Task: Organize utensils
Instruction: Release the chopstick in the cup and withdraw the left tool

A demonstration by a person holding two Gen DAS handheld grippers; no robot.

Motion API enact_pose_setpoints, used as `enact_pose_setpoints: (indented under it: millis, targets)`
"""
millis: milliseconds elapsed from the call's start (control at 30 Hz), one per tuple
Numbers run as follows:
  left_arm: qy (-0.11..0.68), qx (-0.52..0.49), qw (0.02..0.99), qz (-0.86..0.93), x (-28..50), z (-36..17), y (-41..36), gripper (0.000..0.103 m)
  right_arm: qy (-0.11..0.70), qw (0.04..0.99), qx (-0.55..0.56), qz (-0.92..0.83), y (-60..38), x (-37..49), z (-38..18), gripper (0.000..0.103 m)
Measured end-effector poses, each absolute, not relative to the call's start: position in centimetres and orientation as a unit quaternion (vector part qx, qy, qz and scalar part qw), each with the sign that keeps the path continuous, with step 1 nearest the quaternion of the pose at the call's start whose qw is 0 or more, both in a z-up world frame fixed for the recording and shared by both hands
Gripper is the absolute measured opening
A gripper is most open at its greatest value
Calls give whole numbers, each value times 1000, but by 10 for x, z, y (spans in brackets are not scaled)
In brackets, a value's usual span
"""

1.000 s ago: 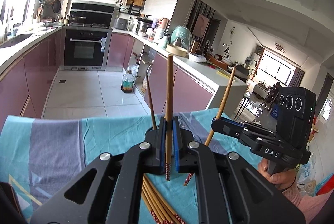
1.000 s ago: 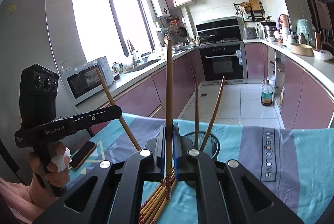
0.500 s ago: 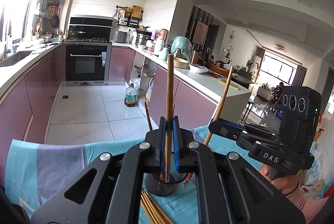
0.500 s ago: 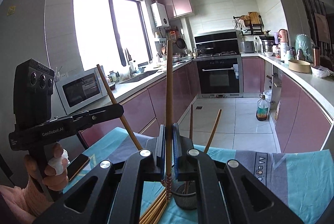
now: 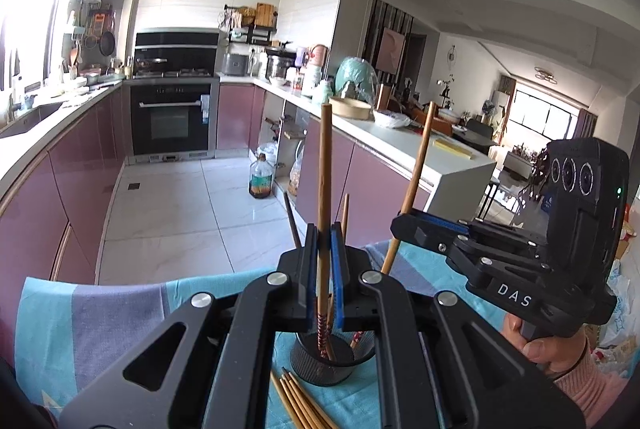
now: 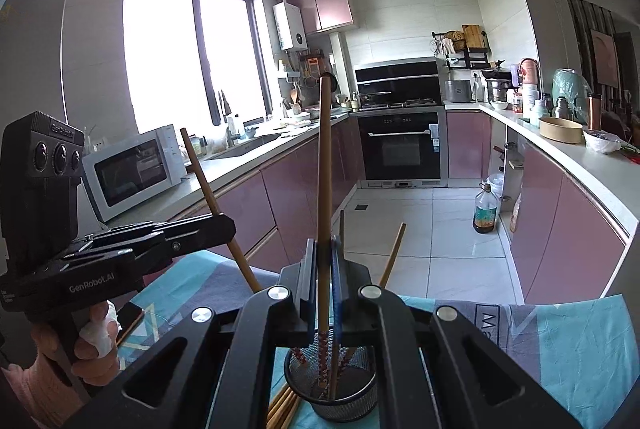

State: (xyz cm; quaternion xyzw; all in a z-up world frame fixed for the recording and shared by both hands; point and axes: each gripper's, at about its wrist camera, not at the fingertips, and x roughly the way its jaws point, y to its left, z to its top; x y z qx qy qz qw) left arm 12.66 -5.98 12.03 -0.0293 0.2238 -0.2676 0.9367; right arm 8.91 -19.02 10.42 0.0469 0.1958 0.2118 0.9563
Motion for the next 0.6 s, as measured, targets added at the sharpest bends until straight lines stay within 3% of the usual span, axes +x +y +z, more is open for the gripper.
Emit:
enact_pose_setpoints:
  millis: [600]
  targets:
    - [289,-4,916,-280,141,93,-64,7,267,941,49,200,-184,115,71,5]
